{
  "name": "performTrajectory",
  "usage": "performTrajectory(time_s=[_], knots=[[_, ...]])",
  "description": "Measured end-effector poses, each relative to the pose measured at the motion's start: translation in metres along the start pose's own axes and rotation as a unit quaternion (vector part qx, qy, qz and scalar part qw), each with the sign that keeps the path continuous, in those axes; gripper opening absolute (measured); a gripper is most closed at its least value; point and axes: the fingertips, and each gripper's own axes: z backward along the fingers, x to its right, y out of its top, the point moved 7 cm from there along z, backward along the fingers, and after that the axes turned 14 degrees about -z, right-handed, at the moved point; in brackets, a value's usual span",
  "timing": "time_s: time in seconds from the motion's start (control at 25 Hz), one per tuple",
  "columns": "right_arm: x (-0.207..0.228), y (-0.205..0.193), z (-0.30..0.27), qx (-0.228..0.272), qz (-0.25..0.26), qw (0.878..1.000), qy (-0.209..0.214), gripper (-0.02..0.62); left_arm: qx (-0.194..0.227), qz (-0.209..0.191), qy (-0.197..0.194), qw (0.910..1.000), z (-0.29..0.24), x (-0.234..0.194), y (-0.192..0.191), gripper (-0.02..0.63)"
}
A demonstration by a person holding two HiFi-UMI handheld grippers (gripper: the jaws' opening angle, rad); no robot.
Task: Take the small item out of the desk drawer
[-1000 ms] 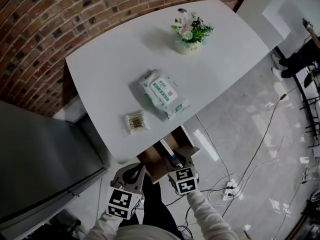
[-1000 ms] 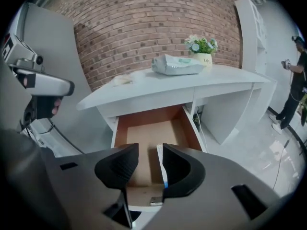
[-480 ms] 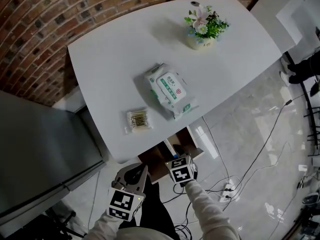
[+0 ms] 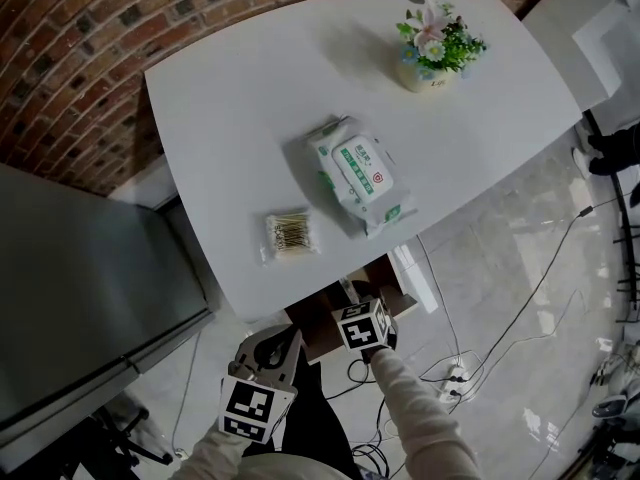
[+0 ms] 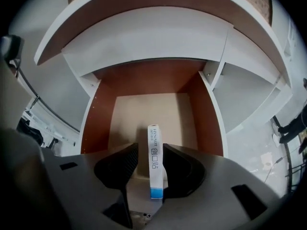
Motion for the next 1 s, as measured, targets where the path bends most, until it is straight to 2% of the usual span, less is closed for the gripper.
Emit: performTrajectory(time_s=[0.72, 0.88, 1.0], knots=[[-0.003, -0.001, -0.038, -0.058, 0.034, 0.998, -0.002, 0.183, -0.018, 0.027, 0.012, 0.9994, -0.003, -0.010, -0.018, 0.018], [-0.001, -0.001, -0.046, -0.056, 0.021, 0.998, -0.003, 0.178, -0.022, 0.032, 0.017, 0.9991, -0.001, -0.013, -0.022, 0.018], [0.002, -0.002, -0.048, -0.064, 0.011, 0.998, -0.014, 0.143, -0.022, 0.037, 0.022, 0.9988, 0.000, -0.014, -0.024, 0.018]])
